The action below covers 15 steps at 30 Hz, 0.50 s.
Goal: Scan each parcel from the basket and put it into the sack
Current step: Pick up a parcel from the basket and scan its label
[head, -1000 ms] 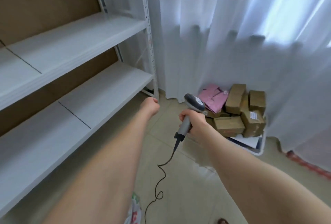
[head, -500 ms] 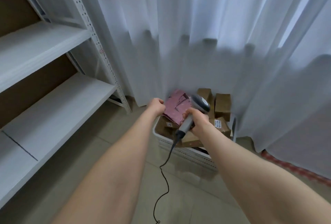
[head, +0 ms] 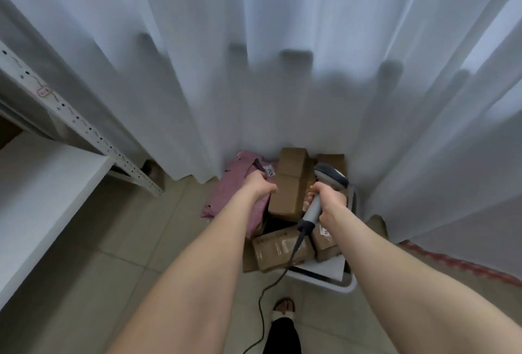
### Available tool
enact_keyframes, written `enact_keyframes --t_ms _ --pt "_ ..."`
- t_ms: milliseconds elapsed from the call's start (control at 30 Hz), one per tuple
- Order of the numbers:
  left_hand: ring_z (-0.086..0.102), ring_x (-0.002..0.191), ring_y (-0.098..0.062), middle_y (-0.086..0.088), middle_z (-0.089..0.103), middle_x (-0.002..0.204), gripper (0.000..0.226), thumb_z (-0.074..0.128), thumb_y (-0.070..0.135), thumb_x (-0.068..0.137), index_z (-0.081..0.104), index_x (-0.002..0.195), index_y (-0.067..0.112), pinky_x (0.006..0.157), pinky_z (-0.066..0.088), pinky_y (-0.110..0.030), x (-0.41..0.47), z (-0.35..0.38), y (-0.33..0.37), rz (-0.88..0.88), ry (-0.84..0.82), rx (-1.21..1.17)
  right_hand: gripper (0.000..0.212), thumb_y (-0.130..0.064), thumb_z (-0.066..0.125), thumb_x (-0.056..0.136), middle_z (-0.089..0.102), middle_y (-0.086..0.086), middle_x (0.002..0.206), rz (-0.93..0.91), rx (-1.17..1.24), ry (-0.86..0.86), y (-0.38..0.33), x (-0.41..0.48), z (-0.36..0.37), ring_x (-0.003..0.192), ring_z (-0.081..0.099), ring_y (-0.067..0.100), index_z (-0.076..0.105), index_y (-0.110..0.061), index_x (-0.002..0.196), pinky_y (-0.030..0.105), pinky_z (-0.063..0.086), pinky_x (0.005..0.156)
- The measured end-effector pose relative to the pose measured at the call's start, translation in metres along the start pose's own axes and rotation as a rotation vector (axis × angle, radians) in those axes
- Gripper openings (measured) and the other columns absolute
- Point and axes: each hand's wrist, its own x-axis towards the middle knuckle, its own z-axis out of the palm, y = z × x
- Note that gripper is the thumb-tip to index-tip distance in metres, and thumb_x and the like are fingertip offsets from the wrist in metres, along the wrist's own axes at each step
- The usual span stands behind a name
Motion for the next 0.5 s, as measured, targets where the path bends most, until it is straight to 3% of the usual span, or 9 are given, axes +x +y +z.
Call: enact_keyframes --t_ms 133,267,400,500 --pt "0.044 0.129 -0.028 -0.012 0.041 0.144 0.073 0.071 0.02 0.083 0.033 0.143 0.003 0.101 0.039 -0.034 0.075 0.026 0.004 -0.069 -0.09 0.025 0.027 -0.006 0.065 0.084 0.061 0.013 0.09 0.059 -0.038 0.034 -0.008 0.068 0.014 0.079 0.06 0.025 0.055 -0.004 0.109 0.035 0.055 0.067" --pt "0.05 0.123 -0.026 -0.009 0.052 0.133 0.051 0.064 0.016 0.089 0.045 0.134 0.004 0.094 0.041 -0.027 0.125 0.056 0.0 -0.106 -0.118 0.01 0.043 -0.008 0.069 0.081 0.06 0.018 0.109 0.121 -0.044 0.017 -0.007 0.119 0.03 0.101 0.06 0.035 0.049 -0.006 0.119 0.051 0.054 0.089" --pt "0.056 0.116 -0.027 -0.013 0.057 0.129 0.049 0.065 0.02 0.087 0.049 0.131 0.005 0.1 0.046 -0.038 0.166 0.082 -0.016 -0.148 -0.118 -0.026 0.037 -0.007 0.069 0.083 0.056 0.013 0.091 0.149 -0.067 -0.003 0.001 0.157 0.046 0.095 0.056 0.03 0.049 -0.005 0.114 0.045 0.05 0.093" --pt "0.055 0.117 -0.028 -0.013 0.057 0.128 0.039 0.059 0.016 0.091 0.052 0.127 0.006 0.101 0.044 -0.037 0.176 0.09 -0.02 -0.156 -0.156 -0.047 0.041 -0.009 0.069 0.082 0.055 0.012 0.09 0.169 -0.072 -0.011 0.007 0.175 0.052 0.094 0.056 0.03 0.052 -0.005 0.119 0.045 0.05 0.093"
